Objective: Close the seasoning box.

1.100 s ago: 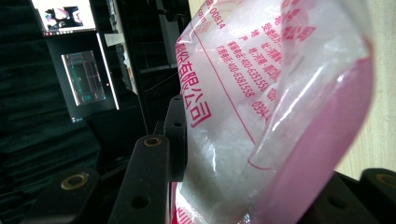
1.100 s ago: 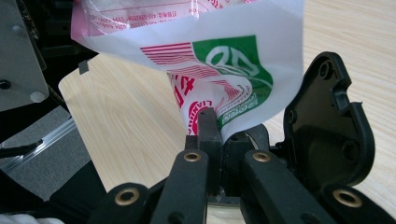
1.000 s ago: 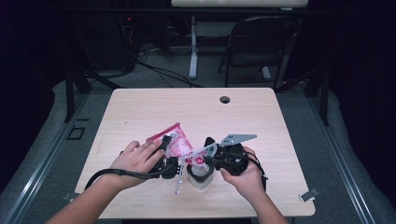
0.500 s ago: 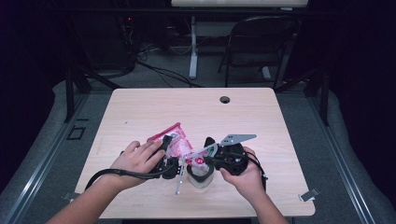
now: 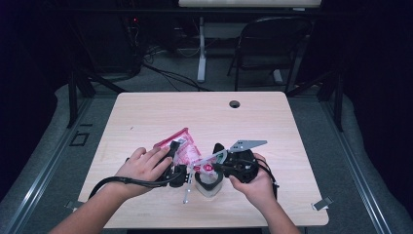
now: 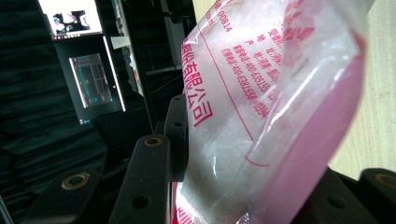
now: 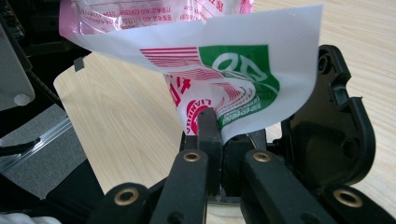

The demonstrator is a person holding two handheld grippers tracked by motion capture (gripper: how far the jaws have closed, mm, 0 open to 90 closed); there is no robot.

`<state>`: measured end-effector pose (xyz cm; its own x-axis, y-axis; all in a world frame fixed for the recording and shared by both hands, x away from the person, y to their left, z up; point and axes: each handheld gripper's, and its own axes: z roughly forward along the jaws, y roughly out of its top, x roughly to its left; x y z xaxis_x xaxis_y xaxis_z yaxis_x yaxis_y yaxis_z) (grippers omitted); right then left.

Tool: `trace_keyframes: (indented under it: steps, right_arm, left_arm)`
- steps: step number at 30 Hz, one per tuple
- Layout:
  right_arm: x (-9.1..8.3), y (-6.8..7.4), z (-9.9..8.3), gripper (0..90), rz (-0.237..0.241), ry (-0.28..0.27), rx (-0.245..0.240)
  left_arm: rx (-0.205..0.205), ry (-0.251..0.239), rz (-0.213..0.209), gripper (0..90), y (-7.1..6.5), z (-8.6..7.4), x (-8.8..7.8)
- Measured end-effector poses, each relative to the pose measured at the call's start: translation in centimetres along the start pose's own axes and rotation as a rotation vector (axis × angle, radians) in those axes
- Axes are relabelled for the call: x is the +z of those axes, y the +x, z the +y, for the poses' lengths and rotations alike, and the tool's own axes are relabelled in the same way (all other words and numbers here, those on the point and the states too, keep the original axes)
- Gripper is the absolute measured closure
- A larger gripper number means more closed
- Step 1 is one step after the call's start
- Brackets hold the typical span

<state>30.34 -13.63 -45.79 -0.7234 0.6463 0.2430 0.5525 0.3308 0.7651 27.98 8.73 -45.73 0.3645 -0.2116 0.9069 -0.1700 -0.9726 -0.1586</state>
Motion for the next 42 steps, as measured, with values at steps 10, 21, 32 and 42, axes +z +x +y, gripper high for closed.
trace_keyframes:
  steps: [10,21,32,42]
  right_arm:
    - [0.04,0.02,-0.02,89.7,-0.002,0.0,0.0]
    - [0.02,0.01,-0.01,89.5,-0.002,-0.001,-0.001]
    - [0.02,0.04,-0.01,89.3,-0.006,-0.003,0.0]
    - [0.04,0.0,-0.01,89.2,-0.003,-0.004,0.0]
  left_arm:
    - [0.012,0.0,0.006,69.2,0.03,0.03,-0.07]
    - [0.03,0.002,0.003,69.2,0.13,0.18,-0.25]
    - [0.039,0.002,0.002,69.6,0.24,0.25,-0.29]
    - [0.043,0.0,0.006,69.9,0.34,0.3,-0.33]
